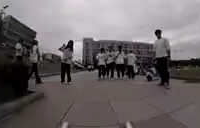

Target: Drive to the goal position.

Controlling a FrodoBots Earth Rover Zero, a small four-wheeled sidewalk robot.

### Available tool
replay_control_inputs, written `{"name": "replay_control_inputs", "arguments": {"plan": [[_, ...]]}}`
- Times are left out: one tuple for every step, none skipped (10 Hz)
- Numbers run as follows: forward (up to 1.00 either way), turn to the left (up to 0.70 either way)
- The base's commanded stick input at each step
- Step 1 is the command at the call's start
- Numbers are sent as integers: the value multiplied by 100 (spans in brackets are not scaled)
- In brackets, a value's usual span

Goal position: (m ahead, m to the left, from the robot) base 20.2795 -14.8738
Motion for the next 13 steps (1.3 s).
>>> {"name": "replay_control_inputs", "arguments": {"plan": [[45, 27], [45, 27], [45, 27], [45, 27], [45, 25], [45, 8], [45, 0], [45, 0], [45, 0], [45, 17], [45, 26], [45, 27], [45, 27]]}}
